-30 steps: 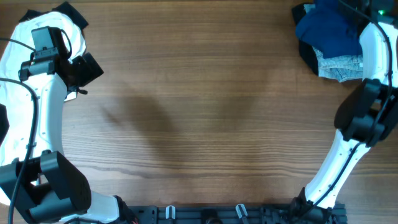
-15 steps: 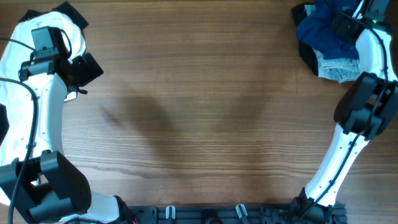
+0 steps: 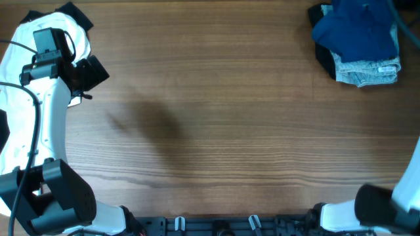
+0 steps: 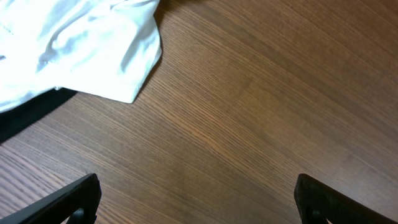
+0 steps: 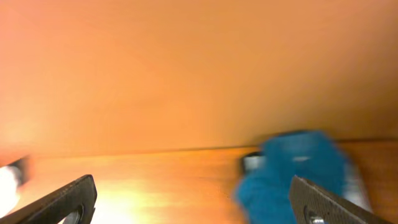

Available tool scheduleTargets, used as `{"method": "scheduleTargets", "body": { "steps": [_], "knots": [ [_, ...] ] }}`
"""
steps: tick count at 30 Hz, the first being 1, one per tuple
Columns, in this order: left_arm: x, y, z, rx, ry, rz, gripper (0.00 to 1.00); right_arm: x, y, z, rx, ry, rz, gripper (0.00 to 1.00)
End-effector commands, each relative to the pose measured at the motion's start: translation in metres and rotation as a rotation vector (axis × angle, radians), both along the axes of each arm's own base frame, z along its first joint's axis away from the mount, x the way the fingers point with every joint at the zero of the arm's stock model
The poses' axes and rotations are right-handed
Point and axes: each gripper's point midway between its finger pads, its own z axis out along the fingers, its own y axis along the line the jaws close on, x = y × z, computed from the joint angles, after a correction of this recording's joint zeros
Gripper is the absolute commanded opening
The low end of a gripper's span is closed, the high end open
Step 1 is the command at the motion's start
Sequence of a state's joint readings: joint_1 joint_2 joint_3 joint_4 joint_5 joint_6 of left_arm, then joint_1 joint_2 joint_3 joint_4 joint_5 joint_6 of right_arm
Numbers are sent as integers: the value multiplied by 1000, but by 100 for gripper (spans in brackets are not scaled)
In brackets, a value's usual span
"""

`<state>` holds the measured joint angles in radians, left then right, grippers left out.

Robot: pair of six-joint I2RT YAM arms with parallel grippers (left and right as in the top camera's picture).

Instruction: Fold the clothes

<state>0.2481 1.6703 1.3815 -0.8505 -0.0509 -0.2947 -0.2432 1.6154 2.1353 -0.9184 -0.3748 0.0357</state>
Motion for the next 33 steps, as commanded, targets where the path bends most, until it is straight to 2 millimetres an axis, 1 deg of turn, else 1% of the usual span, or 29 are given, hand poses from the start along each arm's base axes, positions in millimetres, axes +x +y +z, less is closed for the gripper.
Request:
{"method": "scheduleTargets", "body": {
  "steps": [1, 4, 5, 6, 9, 11, 13, 17, 20, 21, 24, 27, 31, 33],
  "knots": [
    [5, 1, 1, -9, -8, 4, 100, -12, 40, -12, 78, 57, 175, 100],
    [5, 1, 1, -9, -8, 4, 100, -14, 40, -14, 80, 67, 175, 100],
    [5, 1, 1, -9, -9, 4, 100, -13, 36, -19, 73, 87, 153, 100],
    [5, 1, 1, -9, -8, 3, 100, -15, 31, -29, 69, 129, 120, 100],
    [5, 1, 1, -9, -8, 4, 100, -31, 31, -54, 93, 256, 101, 100],
    [5, 1, 1, -9, -8, 4, 100, -33, 23, -61, 73, 288, 51, 100],
    [5, 1, 1, -9, -8, 4, 100, -40, 24, -70, 88, 334, 46, 100],
    [5, 1, 1, -9, -9, 4, 100, -48, 16, -63, 20, 297, -17, 100],
    [5, 1, 1, -9, -8, 4, 100, -57, 18, -58, -34, 214, -46, 100],
    [5, 1, 1, -9, -8, 4, 100, -59, 21, -61, -51, 179, -39, 100],
    [5, 1, 1, -9, -8, 3, 100, -70, 31, -84, -74, 107, -13, 100],
    [5, 1, 1, -9, -8, 4, 100, -84, 41, -115, -69, 39, 19, 100],
    [5, 1, 1, -9, -9, 4, 100, -106, 61, -171, -43, -53, 110, 100],
    [5, 1, 1, -9, -8, 4, 100, -117, 68, -190, -43, -86, 126, 100]
  ]
}}
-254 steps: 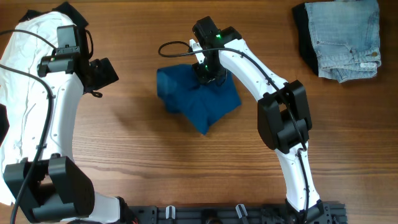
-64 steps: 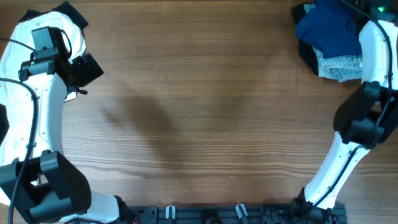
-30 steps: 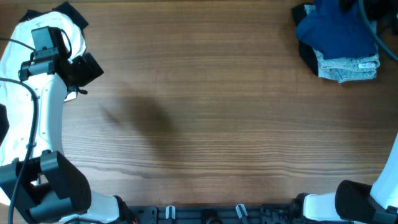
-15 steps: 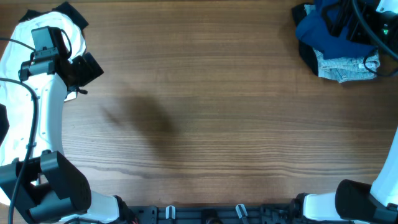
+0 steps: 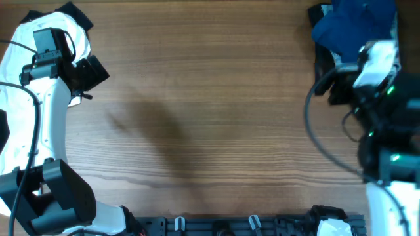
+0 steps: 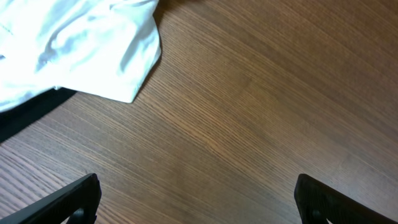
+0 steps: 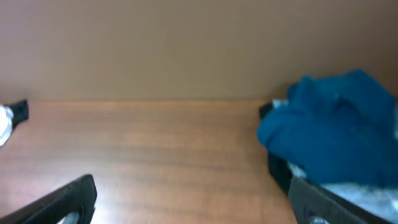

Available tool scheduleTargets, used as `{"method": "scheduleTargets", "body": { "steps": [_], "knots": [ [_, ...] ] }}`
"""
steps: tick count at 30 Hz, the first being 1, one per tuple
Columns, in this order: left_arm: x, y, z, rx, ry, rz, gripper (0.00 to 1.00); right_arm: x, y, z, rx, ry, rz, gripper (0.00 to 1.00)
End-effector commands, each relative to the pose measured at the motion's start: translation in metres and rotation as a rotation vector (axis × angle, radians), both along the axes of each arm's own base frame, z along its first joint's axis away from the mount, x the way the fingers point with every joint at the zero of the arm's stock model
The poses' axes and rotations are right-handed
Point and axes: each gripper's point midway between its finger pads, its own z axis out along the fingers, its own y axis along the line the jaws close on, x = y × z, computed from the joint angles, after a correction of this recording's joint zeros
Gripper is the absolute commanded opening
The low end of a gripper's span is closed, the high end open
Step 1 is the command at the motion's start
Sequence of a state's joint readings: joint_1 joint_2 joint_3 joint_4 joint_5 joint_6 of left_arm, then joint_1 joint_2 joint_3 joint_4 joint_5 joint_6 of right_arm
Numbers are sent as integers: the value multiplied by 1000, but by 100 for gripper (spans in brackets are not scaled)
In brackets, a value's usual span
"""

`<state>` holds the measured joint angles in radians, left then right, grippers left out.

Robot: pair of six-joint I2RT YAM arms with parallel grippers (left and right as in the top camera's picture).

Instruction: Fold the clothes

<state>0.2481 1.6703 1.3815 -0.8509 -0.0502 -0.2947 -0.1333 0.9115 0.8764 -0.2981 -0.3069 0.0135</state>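
A blue garment [image 5: 357, 26] lies crumpled on a small pile at the table's far right; in the right wrist view the blue garment [image 7: 336, 127] has pale cloth [image 7: 367, 191] and a black piece beneath it. My right gripper [image 7: 199, 205] is open just left of that pile, with nothing between its fingers. At the far left a white garment [image 5: 75, 36] lies over a black one [image 6: 31, 112]. Bare wood shows between the fingers of my open left gripper [image 6: 198, 205], which hangs beside the white garment [image 6: 81, 43].
The wooden table [image 5: 210, 118] stretches between the two piles. My right arm [image 5: 387, 124] covers part of the right pile and the table's right edge. A plain wall stands behind the table in the right wrist view.
My right arm was at the bottom right corner of the overhead view; it now stands at the right side, next to the blue pile. The left arm and both piles have not moved.
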Motion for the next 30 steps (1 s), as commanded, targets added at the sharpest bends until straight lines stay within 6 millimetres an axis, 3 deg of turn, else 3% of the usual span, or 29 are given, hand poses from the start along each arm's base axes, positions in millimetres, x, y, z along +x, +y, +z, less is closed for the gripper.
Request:
{"method": "scheduleTargets", "body": {
  "steps": [1, 4, 9, 15, 30],
  "knots": [
    [5, 1, 1, -8, -9, 4, 100, -25, 23, -35, 4, -44, 88, 100],
    [5, 1, 1, -8, -9, 4, 100, -46, 33, -64, -24, -105, 82, 100],
    [5, 1, 1, -8, -9, 4, 100, -71, 41, -94, -36, -160, 90, 100],
    [5, 1, 1, -8, -8, 4, 100, -78, 34, -122, -51, -265, 53, 100],
    [5, 1, 1, -8, -9, 4, 100, -91, 31, -117, -77, -354, 38, 100]
  ]
}}
